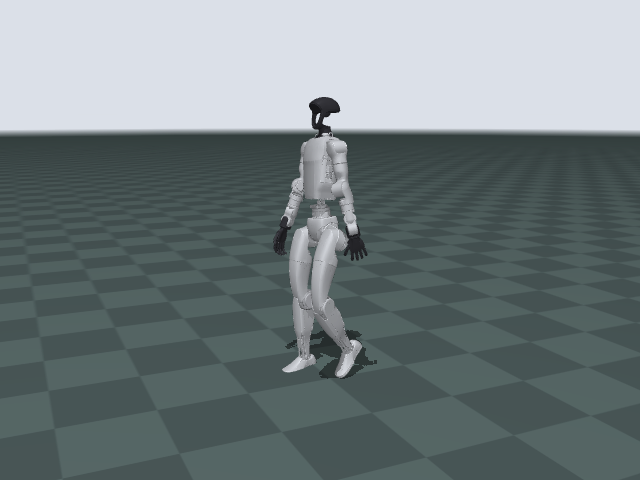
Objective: Walk run
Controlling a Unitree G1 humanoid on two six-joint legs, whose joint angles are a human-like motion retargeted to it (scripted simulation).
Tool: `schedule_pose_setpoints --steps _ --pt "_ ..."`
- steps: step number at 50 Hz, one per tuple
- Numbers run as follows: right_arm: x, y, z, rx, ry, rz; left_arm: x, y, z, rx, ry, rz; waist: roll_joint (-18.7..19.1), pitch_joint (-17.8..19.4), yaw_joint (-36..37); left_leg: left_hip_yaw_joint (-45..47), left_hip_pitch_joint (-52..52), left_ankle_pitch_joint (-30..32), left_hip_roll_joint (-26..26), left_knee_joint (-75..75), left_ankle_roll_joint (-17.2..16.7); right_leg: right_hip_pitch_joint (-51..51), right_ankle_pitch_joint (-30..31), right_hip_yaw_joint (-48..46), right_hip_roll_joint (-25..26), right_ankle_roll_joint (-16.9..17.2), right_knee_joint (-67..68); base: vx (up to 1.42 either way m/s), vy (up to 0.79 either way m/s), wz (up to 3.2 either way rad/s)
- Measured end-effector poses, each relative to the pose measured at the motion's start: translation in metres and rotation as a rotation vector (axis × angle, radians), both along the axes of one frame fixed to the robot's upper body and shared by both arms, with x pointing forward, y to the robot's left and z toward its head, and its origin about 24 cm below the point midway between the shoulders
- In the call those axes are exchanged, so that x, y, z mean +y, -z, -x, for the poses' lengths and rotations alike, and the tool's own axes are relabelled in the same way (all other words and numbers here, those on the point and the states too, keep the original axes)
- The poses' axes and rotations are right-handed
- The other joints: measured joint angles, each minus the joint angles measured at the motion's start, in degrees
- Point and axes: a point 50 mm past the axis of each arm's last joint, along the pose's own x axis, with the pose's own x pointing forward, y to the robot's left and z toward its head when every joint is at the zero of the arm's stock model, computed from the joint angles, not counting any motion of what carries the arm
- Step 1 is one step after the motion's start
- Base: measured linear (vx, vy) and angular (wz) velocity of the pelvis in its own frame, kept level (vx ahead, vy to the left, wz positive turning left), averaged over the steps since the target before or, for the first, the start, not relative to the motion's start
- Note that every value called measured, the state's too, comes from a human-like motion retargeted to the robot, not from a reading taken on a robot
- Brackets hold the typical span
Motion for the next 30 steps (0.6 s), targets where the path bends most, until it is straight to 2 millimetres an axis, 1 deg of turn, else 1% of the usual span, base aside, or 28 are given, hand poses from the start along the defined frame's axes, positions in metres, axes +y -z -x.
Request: schedule_pose_setpoints --steps 2,4,5,6,7,8,10,12,13,14,15,17,18,20,22,23,25,26,27,28,30 --pt "-0.007 -0.016 -0.048 -0.193 -0.039 -0.009 -0.009 -0.009 0.039 0.097 0.078 0.017 -1.05 0.67 2.70 0.47 -4.49 -5.02 -2.40 -4.75 -0.07 2.17 -0.93 0.11 0.64 -0.96 -1.21 0.68 -0.21 -0.54" --pt "-0.016 -0.037 -0.088 -0.356 -0.056 -0.020 -0.017 -0.020 0.068 0.172 0.130 0.048 -0.95 1.57 4.62 2.13 -7.93 -8.06 -2.44 -11.25 2.26 4.19 -2.21 -0.27 2.15 -1.96 -1.89 0.61 -0.14 0.09" --pt "-0.022 -0.048 -0.104 -0.429 -0.058 -0.023 -0.020 -0.025 0.080 0.207 0.147 0.065 -0.71 2.06 5.42 2.86 -9.40 -8.92 -2.58 -14.91 3.86 5.19 -2.92 -0.81 2.96 -2.44 -2.12 0.62 -0.08 0.51" --pt "-0.028 -0.057 -0.116 -0.488 -0.052 -0.020 -0.021 -0.029 0.090 0.237 0.151 0.077 -0.22 2.53 5.99 4.94 -9.96 -9.24 -2.03 -19.43 5.38 6.22 -3.68 -1.79 3.97 -2.93 -2.28 0.69 -0.06 0.69" --pt "-0.035 -0.066 -0.126 -0.542 -0.044 -0.015 -0.023 -0.033 0.098 0.266 0.151 0.087 0.24 2.98 6.51 6.71 -10.38 -9.76 -1.83 -23.98 6.45 7.31 -4.38 -2.81 4.98 -3.41 -2.44 0.75 -0.04 0.84" --pt "-0.041 -0.073 -0.131 -0.585 -0.034 -0.005 -0.024 -0.037 0.106 0.292 0.143 0.091 0.62 3.38 6.94 7.86 -10.53 -10.70 -2.35 -28.57 6.60 8.54 -4.98 -3.89 5.96 -3.83 -2.61 0.72 -0.05 0.92" --pt "-0.051 -0.082 -0.135 -0.645 -0.002 0.020 -0.024 -0.044 0.118 0.336 0.116 0.092 1.25 3.70 7.33 10.85 -10.73 -12.10 -3.48 -36.14 6.54 10.72 -6.18 -7.74 7.43 -4.17 -2.74 0.71 -0.07 1.12" --pt "-0.058 -0.079 -0.127 -0.650 0.046 0.046 -0.021 -0.049 0.125 0.370 0.075 0.073 1.52 3.04 7.10 15.64 -9.72 -14.51 -4.50 -41.38 6.56 12.00 -6.92 -9.74 9.08 -3.81 -2.08 0.77 -0.08 1.36" --pt "-0.059 -0.074 -0.119 -0.635 0.073 0.056 -0.019 -0.051 0.127 0.384 0.053 0.057 1.42 2.48 7.17 20.23 -8.50 -14.98 -3.98 -43.03 7.09 12.33 -6.84 -10.60 9.64 -3.25 -1.47 0.81 -0.08 1.20" --pt "-0.059 -0.068 -0.110 -0.605 0.097 0.059 -0.017 -0.051 0.128 0.390 0.028 0.036 0.89 1.83 7.66 23.75 -7.22 -14.09 -3.99 -43.99 9.35 12.59 -6.12 -11.90 9.46 -2.27 -0.72 0.84 -0.08 0.95" --pt "-0.057 -0.060 -0.099 -0.568 0.119 0.058 -0.015 -0.052 0.127 0.394 0.001 0.012 0.14 1.12 8.37 26.75 -5.90 -12.52 -4.26 -44.59 12.48 12.82 -5.09 -13.42 8.92 -1.07 0.11 0.89 -0.30 0.26" --pt "-0.042 -0.041 -0.073 -0.455 0.120 0.023 -0.013 -0.048 0.121 0.363 -0.073 -0.048 -2.96 0.33 10.60 26.23 -3.28 -13.47 -3.08 -42.17 12.88 14.63 -1.03 -12.76 7.88 1.22 2.22 1.01 -0.56 -0.18" --pt "-0.035 -0.031 -0.058 -0.388 0.108 0.001 -0.011 -0.044 0.115 0.332 -0.108 -0.076 -3.76 -0.33 10.73 22.78 -3.65 -14.91 -3.99 -41.84 12.88 14.73 2.42 -14.04 7.78 3.19 3.63 1.07 -0.45 0.21" --pt "-0.020 -0.014 -0.019 -0.217 0.058 -0.039 -0.011 -0.033 0.096 0.259 -0.180 -0.105 -4.28 -1.63 11.22 15.09 -5.34 -16.22 -4.69 -40.31 12.88 14.31 12.12 -18.79 6.54 10.44 7.79 0.95 -0.08 0.52" --pt "-0.007 -0.001 0.024 -0.053 0.024 -0.041 -0.014 -0.016 0.060 0.128 -0.238 -0.120 -2.44 -1.88 12.07 13.04 -4.60 -17.84 -3.09 -38.10 12.88 12.03 19.88 -17.58 7.68 16.05 15.09 0.77 0.25 0.96" --pt "-0.003 0.003 0.045 0.018 0.016 -0.030 -0.015 -0.007 0.037 0.042 -0.256 -0.130 -0.90 -1.89 11.92 10.38 -3.94 -18.77 -3.12 -37.77 12.88 10.05 22.29 -15.14 10.37 17.35 19.26 0.75 0.18 1.70" --pt "0.003 0.005 0.089 0.170 0.016 -0.009 -0.019 0.009 -0.015 -0.158 -0.282 -0.140 2.32 -2.02 11.69 7.46 -1.57 -19.66 -2.17 -37.78 12.88 6.18 22.77 -8.50 17.26 17.98 26.92 0.71 0.14 2.14" --pt "0.007 0.005 0.110 0.248 0.029 -0.008 -0.020 0.014 -0.043 -0.263 -0.283 -0.136 3.74 -1.88 11.78 5.88 -0.34 -19.89 -1.79 -37.90 12.88 4.35 19.16 -7.65 18.06 17.63 30.05 0.70 0.21 2.16" --pt "0.012 0.004 0.131 0.323 0.045 -0.011 -0.022 0.017 -0.071 -0.369 -0.277 -0.128 4.99 -1.73 11.91 4.00 0.74 -20.04 -1.65 -38.03 12.88 2.55 16.02 -7.35 18.20 16.92 32.66 0.67 0.23 2.10" --pt "0.018 0.003 0.150 0.390 0.072 -0.024 -0.024 0.018 -0.100 -0.475 -0.258 -0.115 5.91 -1.54 12.11 1.53 1.55 -20.06 -1.99 -38.18 12.88 0.84 13.83 -8.11 17.00 15.51 34.24 0.61 0.19 2.22" --pt "0.033 -0.001 0.181 0.490 0.134 -0.061 -0.030 0.014 -0.153 -0.680 -0.182 -0.074 7.59 -1.22 11.63 -3.43 3.16 -19.91 -2.88 -38.46 12.88 -2.26 9.34 -8.51 14.31 11.87 35.08 0.58 0.15 2.51"
